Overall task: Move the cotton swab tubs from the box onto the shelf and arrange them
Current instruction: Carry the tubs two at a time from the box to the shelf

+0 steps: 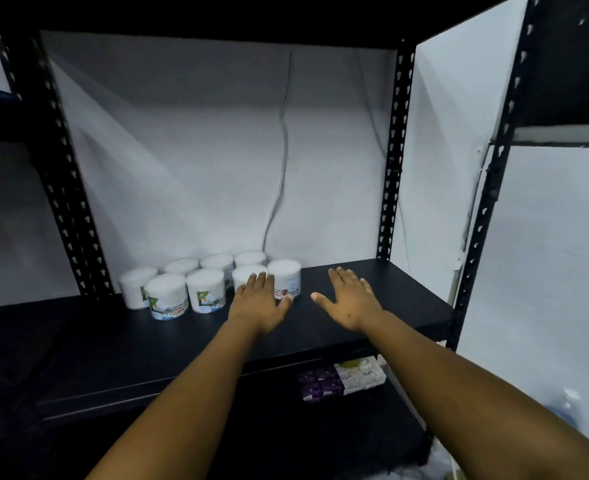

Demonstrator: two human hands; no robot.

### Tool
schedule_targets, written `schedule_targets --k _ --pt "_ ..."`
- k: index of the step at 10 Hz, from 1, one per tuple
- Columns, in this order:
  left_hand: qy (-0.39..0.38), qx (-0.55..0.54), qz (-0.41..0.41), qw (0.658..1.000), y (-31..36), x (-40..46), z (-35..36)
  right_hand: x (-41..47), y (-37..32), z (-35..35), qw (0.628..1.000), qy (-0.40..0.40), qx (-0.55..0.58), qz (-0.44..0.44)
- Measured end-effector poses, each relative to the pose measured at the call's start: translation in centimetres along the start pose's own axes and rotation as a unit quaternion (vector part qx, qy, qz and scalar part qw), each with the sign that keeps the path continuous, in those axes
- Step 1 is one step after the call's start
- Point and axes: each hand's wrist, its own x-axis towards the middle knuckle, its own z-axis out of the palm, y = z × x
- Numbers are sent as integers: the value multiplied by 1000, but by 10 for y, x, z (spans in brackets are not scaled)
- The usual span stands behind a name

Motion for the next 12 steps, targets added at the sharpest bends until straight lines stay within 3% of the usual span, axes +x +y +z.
schedule_targets --k 5,8,12 --pt "-17 -43 126 991 110 -22 7 -108 85 -46 992 30 -27 116" --pt "-43 -82 233 968 193 -35 37 -183 145 -63 974 51 -61 210" --pt "-91 -104 303 943 292 -58 100 -247 228 -43 959 37 -42 277"
